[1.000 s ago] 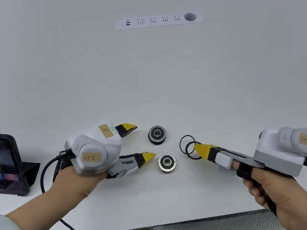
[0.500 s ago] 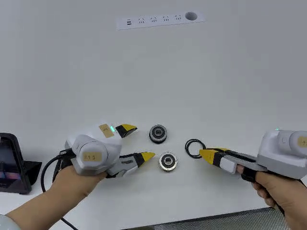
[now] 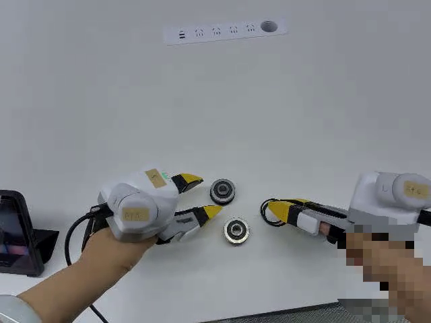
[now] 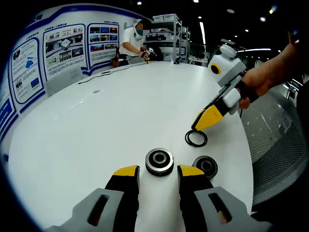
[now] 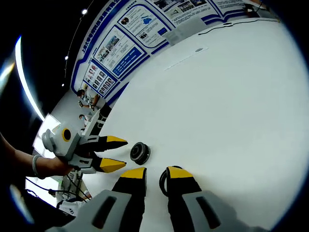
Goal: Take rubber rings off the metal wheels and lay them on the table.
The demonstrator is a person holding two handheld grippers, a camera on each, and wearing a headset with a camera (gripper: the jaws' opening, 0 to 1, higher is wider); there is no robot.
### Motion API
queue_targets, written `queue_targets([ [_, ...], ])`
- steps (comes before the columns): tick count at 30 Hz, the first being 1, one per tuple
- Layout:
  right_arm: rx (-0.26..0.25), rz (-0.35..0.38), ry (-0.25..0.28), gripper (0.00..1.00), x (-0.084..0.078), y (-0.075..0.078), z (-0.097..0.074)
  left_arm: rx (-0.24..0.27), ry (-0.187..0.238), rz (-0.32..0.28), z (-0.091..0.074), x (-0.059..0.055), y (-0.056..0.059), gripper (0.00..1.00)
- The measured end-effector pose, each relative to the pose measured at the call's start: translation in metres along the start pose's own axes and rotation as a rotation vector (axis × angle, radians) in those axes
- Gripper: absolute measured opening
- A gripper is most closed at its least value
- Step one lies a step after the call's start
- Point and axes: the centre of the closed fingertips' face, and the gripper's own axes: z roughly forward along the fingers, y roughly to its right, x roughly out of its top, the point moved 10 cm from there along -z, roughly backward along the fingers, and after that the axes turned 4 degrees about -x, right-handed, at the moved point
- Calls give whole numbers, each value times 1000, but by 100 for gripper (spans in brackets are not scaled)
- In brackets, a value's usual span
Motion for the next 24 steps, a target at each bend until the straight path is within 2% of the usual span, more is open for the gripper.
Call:
queue_targets([
  [3, 24, 4, -1, 18, 3, -5, 7, -5, 3, 5, 3, 3, 0, 27],
  [11, 56, 11, -2, 17, 8, -13, 20, -14, -4, 16, 11, 8, -1, 22],
  [24, 91, 42, -19, 18, 11, -18, 41, -36, -32, 27, 21, 8, -1, 17],
])
